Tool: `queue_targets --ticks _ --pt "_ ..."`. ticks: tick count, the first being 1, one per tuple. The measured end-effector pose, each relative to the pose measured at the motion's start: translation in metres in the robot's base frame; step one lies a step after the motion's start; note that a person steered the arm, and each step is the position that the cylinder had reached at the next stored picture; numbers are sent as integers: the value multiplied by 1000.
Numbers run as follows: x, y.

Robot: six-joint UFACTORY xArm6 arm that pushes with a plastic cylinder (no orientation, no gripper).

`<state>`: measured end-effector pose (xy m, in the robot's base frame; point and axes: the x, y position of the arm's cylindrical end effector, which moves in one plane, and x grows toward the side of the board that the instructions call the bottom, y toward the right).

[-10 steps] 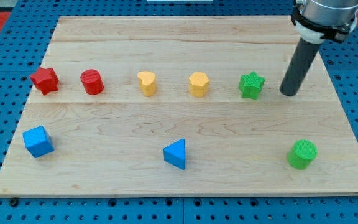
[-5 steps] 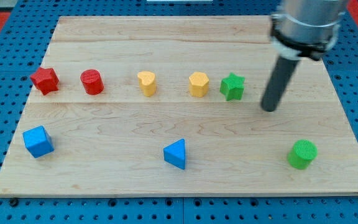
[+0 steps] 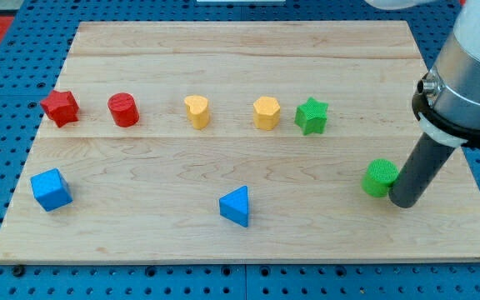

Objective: Push the green circle right to the green star

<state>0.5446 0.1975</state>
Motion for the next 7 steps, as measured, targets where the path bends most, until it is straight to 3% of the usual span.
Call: queue_targets --ticks 1,2,5,6,7 --pt "-24 -4" --pt "24 -15" --pt "-61 -15" --pt "-33 -14" --pt "-35 -26"
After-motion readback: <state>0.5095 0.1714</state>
